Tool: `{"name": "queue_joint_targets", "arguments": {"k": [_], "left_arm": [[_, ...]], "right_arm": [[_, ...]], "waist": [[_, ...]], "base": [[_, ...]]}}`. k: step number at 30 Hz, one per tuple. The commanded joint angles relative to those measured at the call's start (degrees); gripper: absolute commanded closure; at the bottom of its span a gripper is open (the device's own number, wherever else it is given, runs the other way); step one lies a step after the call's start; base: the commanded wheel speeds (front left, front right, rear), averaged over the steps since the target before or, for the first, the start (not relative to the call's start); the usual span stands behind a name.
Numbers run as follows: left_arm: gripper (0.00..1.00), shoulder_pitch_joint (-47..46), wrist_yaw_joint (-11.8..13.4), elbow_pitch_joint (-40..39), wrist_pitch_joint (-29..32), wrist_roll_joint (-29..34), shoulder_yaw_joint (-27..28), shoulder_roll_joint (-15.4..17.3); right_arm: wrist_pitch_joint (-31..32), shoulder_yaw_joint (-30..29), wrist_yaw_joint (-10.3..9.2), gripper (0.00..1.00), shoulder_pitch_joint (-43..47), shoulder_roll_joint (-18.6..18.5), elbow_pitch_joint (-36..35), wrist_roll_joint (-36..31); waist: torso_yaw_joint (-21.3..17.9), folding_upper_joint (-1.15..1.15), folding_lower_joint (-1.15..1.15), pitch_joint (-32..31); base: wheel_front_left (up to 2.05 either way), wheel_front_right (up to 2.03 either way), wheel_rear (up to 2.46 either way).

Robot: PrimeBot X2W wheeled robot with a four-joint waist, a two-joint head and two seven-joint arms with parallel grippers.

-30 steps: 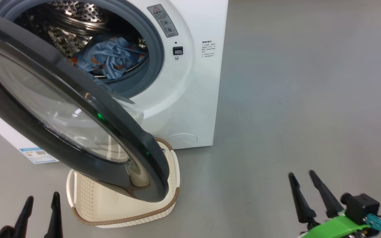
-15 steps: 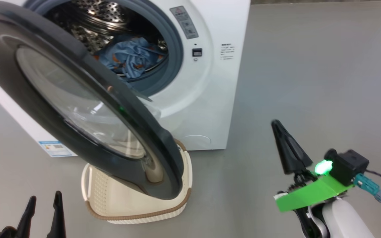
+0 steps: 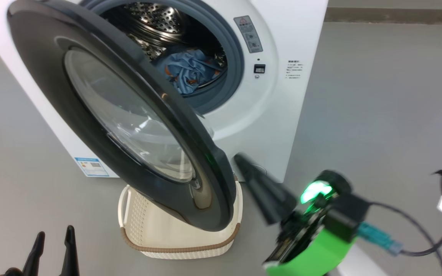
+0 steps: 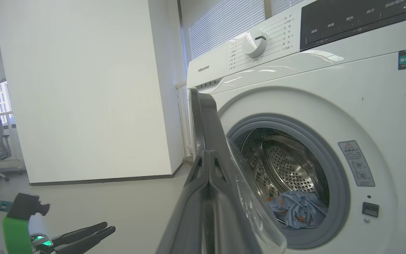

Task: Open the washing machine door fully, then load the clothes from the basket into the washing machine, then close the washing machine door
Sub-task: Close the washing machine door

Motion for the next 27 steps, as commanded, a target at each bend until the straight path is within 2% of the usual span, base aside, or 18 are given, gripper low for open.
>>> {"name": "queue_joint_targets", "arguments": {"k": [1, 7, 12, 20, 27], "left_arm": [[0.0, -0.77, -0.09, -1.62, -0.36, 0.66, 2.14, 0.81], [0.0, -0.46, -0.09, -1.9, -0.36, 0.76, 2.05, 0.46], [0.0, -0.84, -0.09, -1.82, -0.36, 0.61, 1.92, 0.24], [0.0, -1.73, -0.09, -1.61, -0.36, 0.26, 1.62, 0.15], [0.0, -2.29, -0.09, -1.62, -0.36, 0.06, 1.61, 0.06]], "right_arm": [[-0.27, 2.4, 0.09, 1.0, -1.62, 0.41, -1.52, -0.36], [-0.27, 8.95, 0.09, 1.0, -0.3, 0.92, 2.65, 2.03], [-0.27, 11.96, 0.09, 1.0, 0.24, 1.36, 9.59, 4.0], [-0.27, 11.07, 0.09, 1.0, -0.17, 2.6, 19.55, 6.47], [-0.27, 8.45, 0.09, 1.0, -1.16, 3.23, 22.98, 6.7]], "waist": [[0.62, 0.0, 0.0, -0.45], [1.54, 0.0, 0.0, -0.5], [2.25, 0.0, 0.0, 0.21], [3.25, 0.0, 0.0, 1.36], [3.76, 0.0, 0.0, 2.18]], "base": [[0.0, 0.0, 0.0], [0.0, 0.0, 0.0], [0.0, 0.0, 0.0], [0.0, 0.0, 0.0], [0.0, 0.0, 0.0]]}}
